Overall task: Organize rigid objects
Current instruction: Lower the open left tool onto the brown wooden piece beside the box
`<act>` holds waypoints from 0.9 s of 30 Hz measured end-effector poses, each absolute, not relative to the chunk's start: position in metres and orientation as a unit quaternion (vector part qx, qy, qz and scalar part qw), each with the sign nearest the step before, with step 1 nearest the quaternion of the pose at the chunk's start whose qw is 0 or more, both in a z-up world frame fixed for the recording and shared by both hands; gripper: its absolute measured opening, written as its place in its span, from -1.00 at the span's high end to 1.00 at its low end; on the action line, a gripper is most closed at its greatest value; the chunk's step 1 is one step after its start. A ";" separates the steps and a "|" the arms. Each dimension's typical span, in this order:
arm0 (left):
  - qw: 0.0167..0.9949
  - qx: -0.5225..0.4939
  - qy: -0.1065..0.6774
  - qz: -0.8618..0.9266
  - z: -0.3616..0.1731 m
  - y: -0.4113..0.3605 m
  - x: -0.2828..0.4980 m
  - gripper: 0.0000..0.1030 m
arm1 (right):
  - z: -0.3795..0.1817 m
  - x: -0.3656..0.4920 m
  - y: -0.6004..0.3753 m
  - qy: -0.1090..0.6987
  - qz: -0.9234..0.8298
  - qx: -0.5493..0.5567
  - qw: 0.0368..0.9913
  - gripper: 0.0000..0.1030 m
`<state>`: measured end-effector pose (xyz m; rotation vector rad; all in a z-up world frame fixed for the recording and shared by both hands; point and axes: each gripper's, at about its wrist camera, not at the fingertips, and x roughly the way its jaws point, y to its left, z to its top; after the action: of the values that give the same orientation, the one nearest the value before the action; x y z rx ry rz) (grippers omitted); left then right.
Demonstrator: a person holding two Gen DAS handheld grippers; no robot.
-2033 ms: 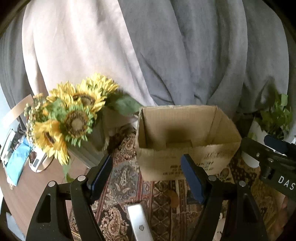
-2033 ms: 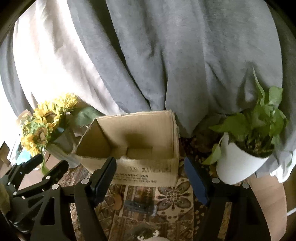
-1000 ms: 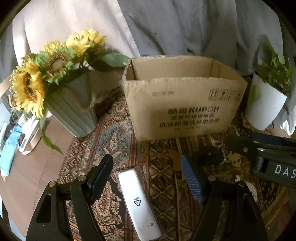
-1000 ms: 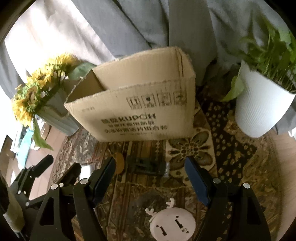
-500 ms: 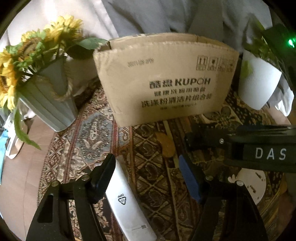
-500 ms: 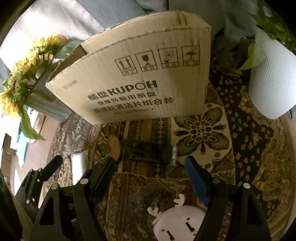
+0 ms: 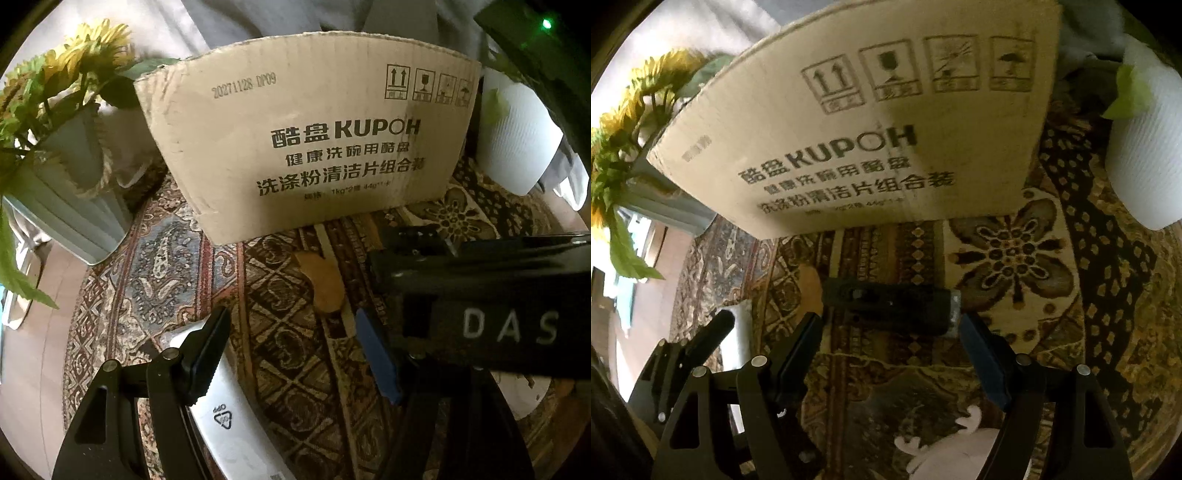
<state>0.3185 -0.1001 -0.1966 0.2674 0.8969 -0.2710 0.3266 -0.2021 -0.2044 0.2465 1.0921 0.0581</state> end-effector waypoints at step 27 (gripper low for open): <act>0.871 0.104 0.463 -0.129 -0.213 -0.116 0.355 0.15 | -0.223 0.342 -0.204 0.523 0.015 0.119 0.844 -0.44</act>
<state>0.3554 -0.1161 -0.2128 0.2178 0.9683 -0.2707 0.3424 -0.2036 -0.2230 0.2521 1.1050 0.0308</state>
